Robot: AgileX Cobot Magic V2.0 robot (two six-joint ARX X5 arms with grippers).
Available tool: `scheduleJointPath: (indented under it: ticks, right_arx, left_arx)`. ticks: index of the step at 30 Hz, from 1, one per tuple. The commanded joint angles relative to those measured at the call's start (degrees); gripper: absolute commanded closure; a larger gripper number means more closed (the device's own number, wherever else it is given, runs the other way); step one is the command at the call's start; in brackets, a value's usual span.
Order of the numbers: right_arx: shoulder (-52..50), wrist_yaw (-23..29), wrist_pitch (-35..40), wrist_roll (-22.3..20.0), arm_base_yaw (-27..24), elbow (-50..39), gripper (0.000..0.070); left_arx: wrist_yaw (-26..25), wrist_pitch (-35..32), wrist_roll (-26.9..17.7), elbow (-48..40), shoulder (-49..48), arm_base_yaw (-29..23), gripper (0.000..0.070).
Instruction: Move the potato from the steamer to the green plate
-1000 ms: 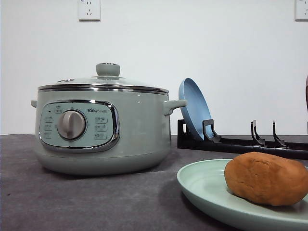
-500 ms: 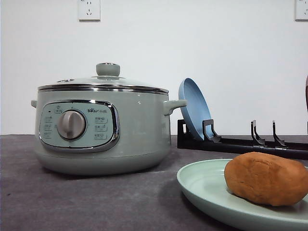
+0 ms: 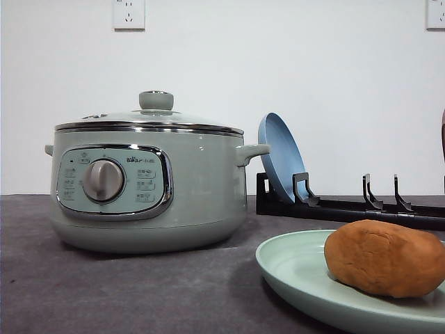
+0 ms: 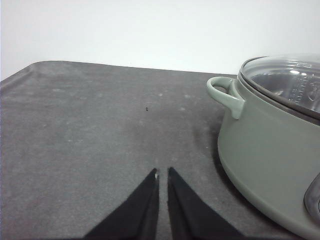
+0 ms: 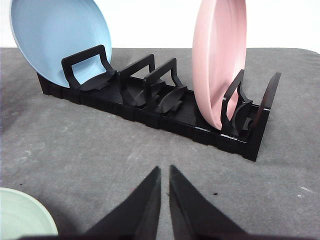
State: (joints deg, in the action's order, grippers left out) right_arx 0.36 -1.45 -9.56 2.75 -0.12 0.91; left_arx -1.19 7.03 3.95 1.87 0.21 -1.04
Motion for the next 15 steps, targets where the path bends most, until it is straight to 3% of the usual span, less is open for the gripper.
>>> scheduleJointPath:
  ticks: [1, 15]
  right_arx:
    - [-0.2, 0.0, 0.7, -0.4, -0.1, -0.3, 0.068]
    - [-0.2, 0.0, 0.7, -0.4, -0.1, -0.3, 0.068]
  left_arx:
    - [0.4, -0.7, -0.4, -1.2, 0.0, 0.0, 0.0675]
    - [0.4, -0.7, -0.4, -1.2, 0.0, 0.0, 0.0675]
